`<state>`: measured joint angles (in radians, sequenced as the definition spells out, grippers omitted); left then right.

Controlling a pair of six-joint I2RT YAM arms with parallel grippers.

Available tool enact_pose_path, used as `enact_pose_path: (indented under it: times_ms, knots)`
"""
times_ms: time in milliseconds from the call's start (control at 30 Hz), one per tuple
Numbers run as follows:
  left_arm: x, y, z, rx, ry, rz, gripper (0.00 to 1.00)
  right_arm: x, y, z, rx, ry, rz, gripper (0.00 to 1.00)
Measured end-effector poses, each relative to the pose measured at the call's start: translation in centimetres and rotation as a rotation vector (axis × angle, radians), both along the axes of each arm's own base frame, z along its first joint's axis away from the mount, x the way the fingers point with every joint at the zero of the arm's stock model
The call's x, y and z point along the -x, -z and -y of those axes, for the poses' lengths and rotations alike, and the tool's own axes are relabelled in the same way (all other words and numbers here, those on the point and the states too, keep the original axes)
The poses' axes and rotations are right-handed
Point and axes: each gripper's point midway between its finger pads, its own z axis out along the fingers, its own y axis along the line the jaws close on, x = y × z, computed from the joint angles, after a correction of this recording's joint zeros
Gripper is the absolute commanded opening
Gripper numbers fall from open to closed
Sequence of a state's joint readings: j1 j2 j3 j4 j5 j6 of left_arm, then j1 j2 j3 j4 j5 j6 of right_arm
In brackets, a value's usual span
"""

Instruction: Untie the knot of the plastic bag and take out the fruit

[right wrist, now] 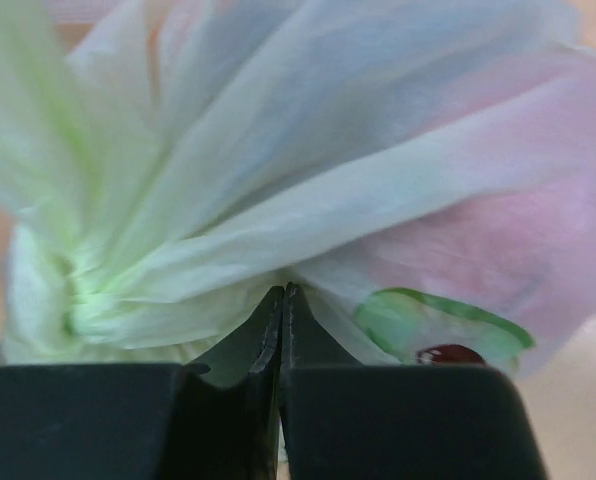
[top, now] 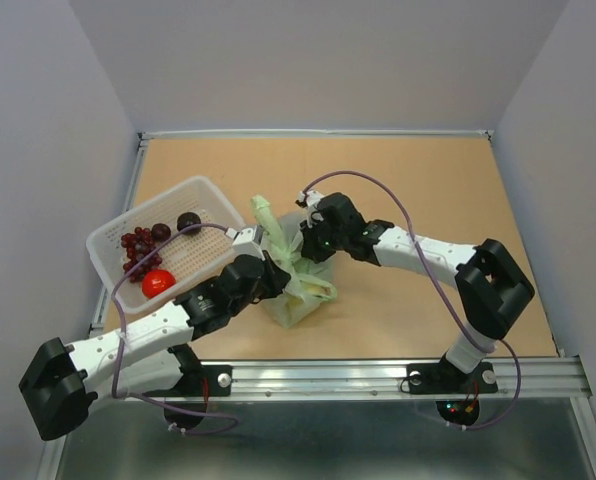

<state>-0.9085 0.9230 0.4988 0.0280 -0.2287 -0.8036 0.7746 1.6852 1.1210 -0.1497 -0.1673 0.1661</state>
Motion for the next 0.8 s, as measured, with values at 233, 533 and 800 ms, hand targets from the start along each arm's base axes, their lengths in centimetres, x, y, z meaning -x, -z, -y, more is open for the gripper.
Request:
enact_pose_path:
  times_ms: [233, 533, 800]
  knots:
    - [0.2, -0.7, -0.8, 0.043, -0.054, -0.017, 0.0, -3.2, 0.3, 5.5, 0.016, 0.291, -0.004, 0.0]
    - [1.3, 1.1, -2.9, 0.022, -0.131, -0.096, 0.0, -7.0, -1.3, 18.0, 0.022, 0.791, 0.033, 0.0]
    - [1.3, 0.7, -3.4, 0.034, -0.149, -0.084, 0.0, -5.2, -3.9, 18.8, -0.013, 0.651, 0.038, 0.66]
